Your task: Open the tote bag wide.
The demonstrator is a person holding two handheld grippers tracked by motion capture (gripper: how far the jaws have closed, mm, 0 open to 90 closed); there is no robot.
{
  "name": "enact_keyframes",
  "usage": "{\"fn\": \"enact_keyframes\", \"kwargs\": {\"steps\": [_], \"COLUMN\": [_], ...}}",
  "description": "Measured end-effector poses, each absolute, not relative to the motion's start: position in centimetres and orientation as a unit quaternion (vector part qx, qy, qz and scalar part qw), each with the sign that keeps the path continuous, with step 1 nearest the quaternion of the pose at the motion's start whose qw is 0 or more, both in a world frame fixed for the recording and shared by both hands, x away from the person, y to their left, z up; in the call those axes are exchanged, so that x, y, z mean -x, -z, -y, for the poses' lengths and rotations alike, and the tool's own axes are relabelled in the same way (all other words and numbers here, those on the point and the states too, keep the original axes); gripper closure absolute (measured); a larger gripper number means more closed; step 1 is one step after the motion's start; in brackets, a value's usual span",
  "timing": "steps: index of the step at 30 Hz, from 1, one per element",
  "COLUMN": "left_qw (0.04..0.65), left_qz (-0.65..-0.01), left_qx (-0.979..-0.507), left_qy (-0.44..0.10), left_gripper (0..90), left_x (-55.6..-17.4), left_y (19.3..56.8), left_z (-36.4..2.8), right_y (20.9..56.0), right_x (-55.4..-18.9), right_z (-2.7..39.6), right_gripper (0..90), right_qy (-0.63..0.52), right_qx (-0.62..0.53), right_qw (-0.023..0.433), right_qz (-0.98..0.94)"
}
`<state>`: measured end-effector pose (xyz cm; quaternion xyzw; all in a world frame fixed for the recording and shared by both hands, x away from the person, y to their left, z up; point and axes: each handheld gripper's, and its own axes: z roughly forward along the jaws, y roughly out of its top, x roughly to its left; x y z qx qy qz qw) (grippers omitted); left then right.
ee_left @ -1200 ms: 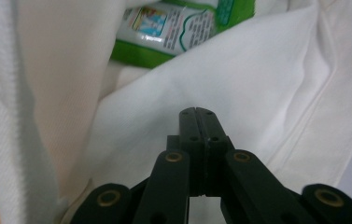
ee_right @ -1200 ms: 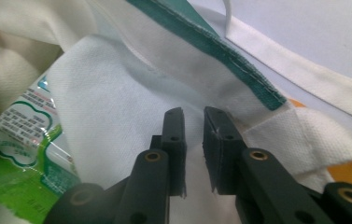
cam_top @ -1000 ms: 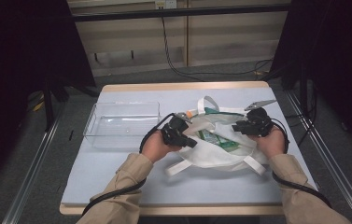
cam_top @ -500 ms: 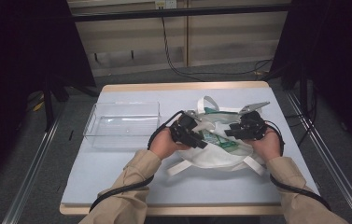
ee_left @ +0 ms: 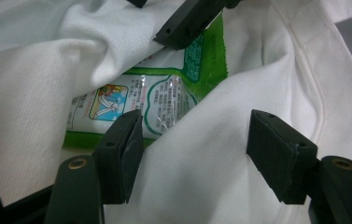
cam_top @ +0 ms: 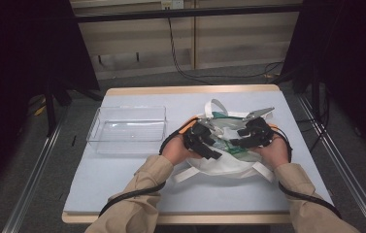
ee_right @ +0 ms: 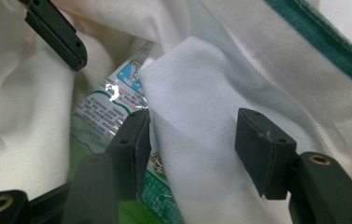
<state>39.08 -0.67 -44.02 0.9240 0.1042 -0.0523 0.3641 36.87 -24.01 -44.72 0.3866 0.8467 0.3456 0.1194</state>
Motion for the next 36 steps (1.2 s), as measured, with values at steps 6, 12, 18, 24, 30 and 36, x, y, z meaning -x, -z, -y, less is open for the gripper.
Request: {"fn": "enact_keyframes", "kwargs": {"steps": [6, 12, 18, 24, 30, 36], "left_qw": [0.356, 0.345, 0.329, 0.321, 0.314, 0.312], "left_qz": [-0.105, -0.102, -0.102, -0.107, -0.100, -0.108], "left_qx": [-0.927, -0.930, -0.934, -0.934, -0.938, -0.937], "left_qy": [0.061, 0.079, 0.096, 0.112, 0.110, 0.118], "left_gripper": [38.4, 47.1, 57.6, 73.5, 84.9, 86.2], "left_x": [-39.21, -39.31, -39.32, -39.16, -38.96, -38.61], "left_y": [44.26, 44.52, 44.68, 44.73, 44.55, 44.47], "left_z": [0.90, 0.87, 0.78, 0.50, 0.21, 0.06], "right_y": [44.89, 44.98, 44.91, 44.89, 44.40, 44.17], "right_x": [-36.95, -36.98, -37.05, -37.24, -37.51, -37.83], "right_z": [23.95, 23.95, 23.85, 23.94, 24.09, 24.63], "right_gripper": [49.3, 58.8, 74.3, 85.9, 87.8, 88.1], "right_qy": [-0.340, -0.333, -0.330, -0.328, -0.325, -0.331], "right_qx": [-0.390, -0.391, -0.386, -0.387, -0.395, -0.410], "right_qw": [0.116, 0.114, 0.109, 0.113, 0.123, 0.134], "right_qz": [-0.848, -0.850, -0.854, -0.854, -0.850, -0.839]}}
